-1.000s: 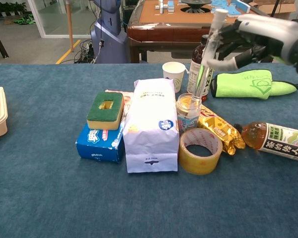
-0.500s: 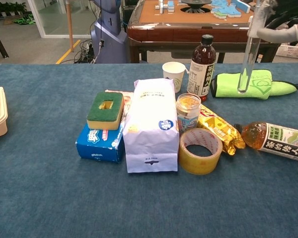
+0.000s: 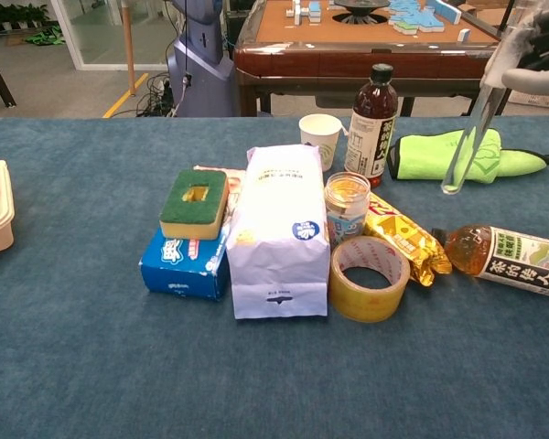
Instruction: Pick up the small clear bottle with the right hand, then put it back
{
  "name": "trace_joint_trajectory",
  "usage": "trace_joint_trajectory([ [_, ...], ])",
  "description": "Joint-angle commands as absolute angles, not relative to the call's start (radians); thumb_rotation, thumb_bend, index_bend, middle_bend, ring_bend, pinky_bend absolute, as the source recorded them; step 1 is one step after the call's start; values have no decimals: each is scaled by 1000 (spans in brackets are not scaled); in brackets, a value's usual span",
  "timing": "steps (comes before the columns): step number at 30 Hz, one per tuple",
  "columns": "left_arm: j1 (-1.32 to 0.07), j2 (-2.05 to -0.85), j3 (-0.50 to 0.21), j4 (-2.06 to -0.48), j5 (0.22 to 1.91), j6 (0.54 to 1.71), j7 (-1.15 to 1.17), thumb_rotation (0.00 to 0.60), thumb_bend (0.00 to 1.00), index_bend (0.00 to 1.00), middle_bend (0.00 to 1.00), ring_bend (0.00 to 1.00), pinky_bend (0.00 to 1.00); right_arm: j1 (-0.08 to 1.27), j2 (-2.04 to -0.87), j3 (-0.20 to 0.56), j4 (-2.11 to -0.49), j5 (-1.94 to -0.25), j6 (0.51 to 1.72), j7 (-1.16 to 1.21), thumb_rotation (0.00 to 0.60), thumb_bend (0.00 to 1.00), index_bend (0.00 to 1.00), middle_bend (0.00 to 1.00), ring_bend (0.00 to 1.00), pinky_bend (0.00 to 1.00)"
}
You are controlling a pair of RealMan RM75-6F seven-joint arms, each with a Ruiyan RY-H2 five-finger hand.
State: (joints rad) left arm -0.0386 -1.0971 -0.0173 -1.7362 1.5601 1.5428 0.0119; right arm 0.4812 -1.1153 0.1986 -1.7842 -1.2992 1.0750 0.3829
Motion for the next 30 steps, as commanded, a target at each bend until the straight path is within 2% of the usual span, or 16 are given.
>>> trace_joint_trajectory([
  [1, -40, -1099, -18, -1736, 1560, 1541, 12, 600, 229, 173, 94, 159, 5, 462, -1119, 169, -1718, -1358, 1077, 368, 600, 519, 550, 409, 285, 215],
  [6, -45, -1104, -19, -1734, 1558, 1534, 14, 600, 230, 173, 94, 159, 5, 435, -1206, 147, -1567, -1430, 1217, 118, 600, 519, 550, 409, 285, 294],
  [8, -46, -1105, -18, -1734, 1557, 1531, 16, 600, 230, 173, 94, 159, 5, 426, -1232, 144, -1541, -1437, 1243, 106, 600, 519, 550, 409, 285, 298],
  [10, -47, -1106, -19, -1734, 1556, 1530, 17, 600, 229, 173, 93, 159, 4, 419, -1240, 146, -1543, -1428, 1244, 156, 600, 520, 550, 409, 285, 298],
  [16, -48, -1106, -18, -1736, 1554, 1530, 18, 600, 229, 173, 93, 159, 5, 401, -1215, 164, -1608, -1392, 1194, 508, 600, 520, 550, 413, 285, 298],
  [25, -47, -1107, -17, -1732, 1551, 1528, 15, 600, 229, 173, 93, 159, 5, 403, -1159, 154, -1653, -1420, 1096, 907, 600, 520, 550, 419, 285, 298],
  [27, -47, -1106, -17, -1730, 1550, 1529, 13, 600, 229, 173, 94, 159, 5, 406, -1155, 152, -1630, -1437, 1098, 898, 600, 520, 550, 421, 285, 298],
  [30, -46, -1106, -17, -1729, 1549, 1530, 11, 600, 230, 173, 94, 159, 5, 399, -1189, 154, -1566, -1459, 1167, 707, 600, 520, 555, 427, 285, 298],
])
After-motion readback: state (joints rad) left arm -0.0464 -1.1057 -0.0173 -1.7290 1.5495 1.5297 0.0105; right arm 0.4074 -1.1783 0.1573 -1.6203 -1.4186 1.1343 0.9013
